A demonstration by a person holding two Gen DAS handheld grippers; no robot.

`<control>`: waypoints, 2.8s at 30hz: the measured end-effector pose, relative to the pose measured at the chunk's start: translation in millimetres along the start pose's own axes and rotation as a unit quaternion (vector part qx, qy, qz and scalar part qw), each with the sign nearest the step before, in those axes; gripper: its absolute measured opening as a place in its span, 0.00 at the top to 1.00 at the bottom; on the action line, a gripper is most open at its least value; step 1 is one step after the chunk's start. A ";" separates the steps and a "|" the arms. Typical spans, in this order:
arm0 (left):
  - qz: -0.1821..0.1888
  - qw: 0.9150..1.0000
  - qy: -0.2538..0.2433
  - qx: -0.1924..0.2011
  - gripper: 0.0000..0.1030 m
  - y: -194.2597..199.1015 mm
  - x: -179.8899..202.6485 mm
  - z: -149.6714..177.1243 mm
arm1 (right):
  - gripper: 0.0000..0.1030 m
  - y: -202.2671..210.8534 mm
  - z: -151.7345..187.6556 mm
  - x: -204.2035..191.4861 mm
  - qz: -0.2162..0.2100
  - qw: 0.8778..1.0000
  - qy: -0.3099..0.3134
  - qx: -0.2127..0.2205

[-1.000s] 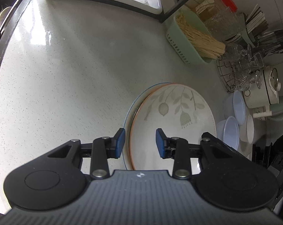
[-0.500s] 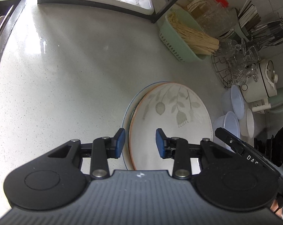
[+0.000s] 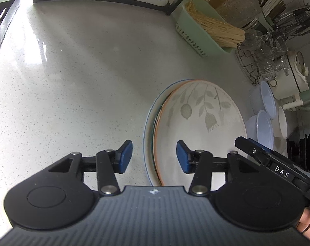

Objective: Organize plates and bowls
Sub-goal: 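Open both grippers to release the leaf-print plate, then lift both grippers off the plate stack and move toward the blue bowls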

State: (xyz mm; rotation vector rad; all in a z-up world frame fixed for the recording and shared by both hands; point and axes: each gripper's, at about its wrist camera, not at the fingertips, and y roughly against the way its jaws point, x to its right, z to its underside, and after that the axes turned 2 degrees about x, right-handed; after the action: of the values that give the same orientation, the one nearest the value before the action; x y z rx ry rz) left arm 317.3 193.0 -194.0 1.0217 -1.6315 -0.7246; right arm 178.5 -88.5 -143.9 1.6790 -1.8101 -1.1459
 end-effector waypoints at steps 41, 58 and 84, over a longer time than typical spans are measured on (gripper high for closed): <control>-0.055 0.998 0.030 0.025 0.60 19.6 -21.2 10.3 | 0.61 -20.4 3.8 -23.7 -0.065 0.997 -0.008 -0.038; -0.098 0.994 -0.022 0.050 0.60 59.6 -3.5 7.5 | 0.66 8.9 -11.3 -18.2 -0.069 0.997 -0.020 0.005; -0.041 0.979 -0.149 0.129 0.59 117.9 115.1 20.1 | 0.66 109.3 -39.7 -9.8 -0.048 0.990 0.004 0.133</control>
State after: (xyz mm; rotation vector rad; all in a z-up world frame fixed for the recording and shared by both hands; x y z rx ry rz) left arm 254.5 143.8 -48.5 1.2156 -1.9911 -0.7627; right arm 143.7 -97.7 -32.9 1.9331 -1.9672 -0.9675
